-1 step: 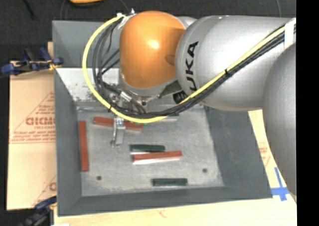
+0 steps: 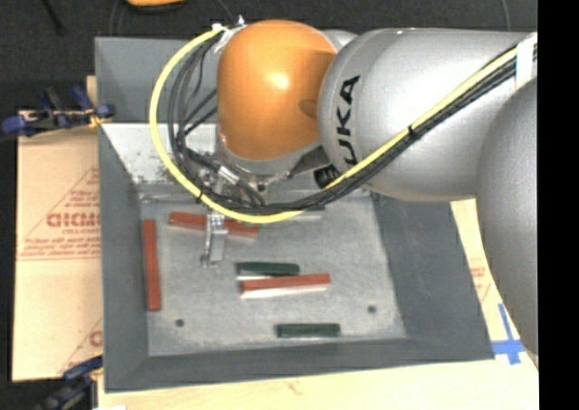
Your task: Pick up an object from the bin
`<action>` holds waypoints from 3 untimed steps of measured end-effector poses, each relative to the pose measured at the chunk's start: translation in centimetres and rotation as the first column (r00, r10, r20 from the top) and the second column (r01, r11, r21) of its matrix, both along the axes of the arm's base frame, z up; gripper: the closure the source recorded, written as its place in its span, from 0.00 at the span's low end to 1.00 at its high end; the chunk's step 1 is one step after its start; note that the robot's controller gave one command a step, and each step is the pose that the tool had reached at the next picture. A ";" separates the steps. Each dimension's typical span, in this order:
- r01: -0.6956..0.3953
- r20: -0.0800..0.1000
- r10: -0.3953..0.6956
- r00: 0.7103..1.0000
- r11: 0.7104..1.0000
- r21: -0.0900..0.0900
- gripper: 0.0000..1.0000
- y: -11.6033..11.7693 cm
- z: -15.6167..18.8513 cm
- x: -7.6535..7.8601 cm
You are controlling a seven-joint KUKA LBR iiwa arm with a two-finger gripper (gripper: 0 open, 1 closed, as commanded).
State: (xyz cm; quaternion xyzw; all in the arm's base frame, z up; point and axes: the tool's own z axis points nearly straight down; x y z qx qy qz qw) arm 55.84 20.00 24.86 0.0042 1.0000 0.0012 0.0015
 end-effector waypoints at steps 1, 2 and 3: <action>0.021 0.008 -0.021 1.000 1.000 0.003 0.00 0.0 -5.2 3.0; -0.166 -0.004 0.166 0.986 0.986 -0.003 0.00 -2.0 -7.4 4.8; -0.335 0.008 0.335 0.942 0.942 -0.004 0.00 -4.4 -10.9 5.8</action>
Offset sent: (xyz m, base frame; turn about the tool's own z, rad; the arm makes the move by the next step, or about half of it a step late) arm 0.0680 -0.0402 -0.0677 -0.3632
